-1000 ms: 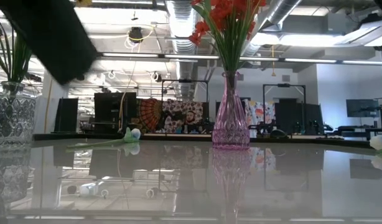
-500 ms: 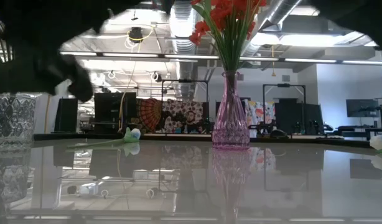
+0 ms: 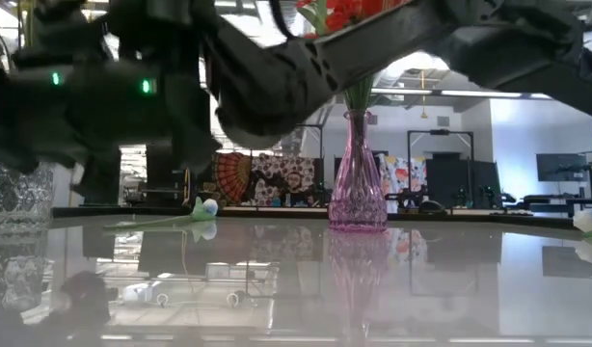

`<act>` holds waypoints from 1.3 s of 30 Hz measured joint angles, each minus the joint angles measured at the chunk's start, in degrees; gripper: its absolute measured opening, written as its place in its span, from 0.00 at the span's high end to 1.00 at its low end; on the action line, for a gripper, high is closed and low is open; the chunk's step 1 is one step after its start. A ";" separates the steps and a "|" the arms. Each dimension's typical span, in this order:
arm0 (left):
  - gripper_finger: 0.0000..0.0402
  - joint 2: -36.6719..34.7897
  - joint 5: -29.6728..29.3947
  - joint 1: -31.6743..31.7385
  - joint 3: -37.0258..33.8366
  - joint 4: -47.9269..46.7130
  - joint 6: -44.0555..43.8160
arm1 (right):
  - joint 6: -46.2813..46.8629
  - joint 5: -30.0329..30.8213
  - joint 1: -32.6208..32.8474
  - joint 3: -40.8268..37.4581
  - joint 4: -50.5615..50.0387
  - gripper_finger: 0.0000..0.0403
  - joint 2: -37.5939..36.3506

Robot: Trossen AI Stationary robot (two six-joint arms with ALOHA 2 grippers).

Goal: Sort flowers into vase by color
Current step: Put the yellow flowers into the transparent vase

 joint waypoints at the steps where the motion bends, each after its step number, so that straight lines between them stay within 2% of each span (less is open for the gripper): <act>1: 1.00 0.00 -0.61 0.00 0.00 0.02 0.00 | -0.18 -0.27 -0.51 0.00 -0.48 0.95 0.07; 9: 1.00 0.00 -6.45 0.00 -0.49 -1.86 -2.96 | -2.82 -0.25 -3.83 0.00 2.51 0.96 0.00; 15: 1.00 0.02 -11.71 0.00 -0.50 -3.30 -6.53 | -4.44 -3.16 -4.54 0.00 2.26 0.96 -0.02; 21: 1.00 0.02 -12.33 0.00 -0.50 -2.00 -8.93 | -4.11 -3.62 -5.32 0.00 -0.10 0.96 -0.02; 25: 1.00 0.04 -12.92 0.02 -0.54 -2.03 -9.38 | -2.81 -4.92 -5.79 0.37 6.22 0.96 2.89; 33: 1.00 0.04 -15.74 0.02 -0.61 -4.18 -11.87 | -4.30 -4.70 -5.29 0.65 3.26 0.96 2.93; 39: 1.00 -0.16 -14.59 0.01 -3.29 -6.23 -16.62 | -4.16 0.72 -6.31 0.65 3.43 0.96 2.91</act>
